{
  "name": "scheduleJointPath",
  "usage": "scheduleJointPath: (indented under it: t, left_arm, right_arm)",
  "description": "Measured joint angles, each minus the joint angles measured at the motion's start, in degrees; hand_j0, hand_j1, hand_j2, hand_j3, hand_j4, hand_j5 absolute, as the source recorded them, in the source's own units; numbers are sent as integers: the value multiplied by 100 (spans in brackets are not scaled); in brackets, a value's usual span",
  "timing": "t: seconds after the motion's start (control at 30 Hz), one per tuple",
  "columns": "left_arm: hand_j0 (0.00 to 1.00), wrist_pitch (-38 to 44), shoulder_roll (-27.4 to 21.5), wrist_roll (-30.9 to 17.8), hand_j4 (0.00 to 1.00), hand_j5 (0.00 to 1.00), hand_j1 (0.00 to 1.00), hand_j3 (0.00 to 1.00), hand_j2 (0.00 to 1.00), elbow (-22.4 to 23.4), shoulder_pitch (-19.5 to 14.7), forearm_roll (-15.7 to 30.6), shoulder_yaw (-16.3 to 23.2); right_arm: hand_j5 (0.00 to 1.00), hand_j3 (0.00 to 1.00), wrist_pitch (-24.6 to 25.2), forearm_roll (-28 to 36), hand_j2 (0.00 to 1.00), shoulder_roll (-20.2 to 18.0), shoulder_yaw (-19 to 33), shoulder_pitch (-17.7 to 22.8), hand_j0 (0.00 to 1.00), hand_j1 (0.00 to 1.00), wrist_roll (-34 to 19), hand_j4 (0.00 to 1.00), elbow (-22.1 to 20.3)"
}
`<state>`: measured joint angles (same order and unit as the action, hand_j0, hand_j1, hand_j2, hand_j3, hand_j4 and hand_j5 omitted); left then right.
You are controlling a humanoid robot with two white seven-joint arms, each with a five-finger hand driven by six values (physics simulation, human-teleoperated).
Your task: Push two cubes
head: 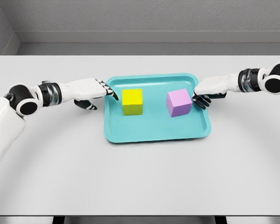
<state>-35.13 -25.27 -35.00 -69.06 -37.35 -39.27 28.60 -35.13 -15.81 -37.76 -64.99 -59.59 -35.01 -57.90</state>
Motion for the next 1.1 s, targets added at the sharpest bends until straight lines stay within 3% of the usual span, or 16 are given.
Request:
scheduleJointPath:
  t: [0.57, 0.67, 0.8, 1.1]
  left_arm:
    - [80, -3, 140, -3, 80, 80, 80, 80, 80, 61, -18, -1, 1]
    - [69, -1, 105, -3, 69, 69, 69, 69, 69, 66, -123, 9, -11]
    - [63, -2, 96, -3, 63, 63, 63, 63, 63, 83, -149, 6, -14]
    - [63, -2, 185, -3, 63, 63, 63, 63, 63, 92, -220, -13, 50]
  right_arm:
    - [10, 10, 11, 15, 10, 21, -87, 0, 10, 10, -5, 10, -184]
    - [10, 10, 4, 12, 10, 24, -112, 0, 10, 10, -2, 10, -248]
    - [10, 10, 2, 11, 10, 25, -142, 0, 10, 10, -1, 10, -321]
    - [10, 10, 2, 12, 10, 77, -184, 0, 10, 10, -2, 10, -351]
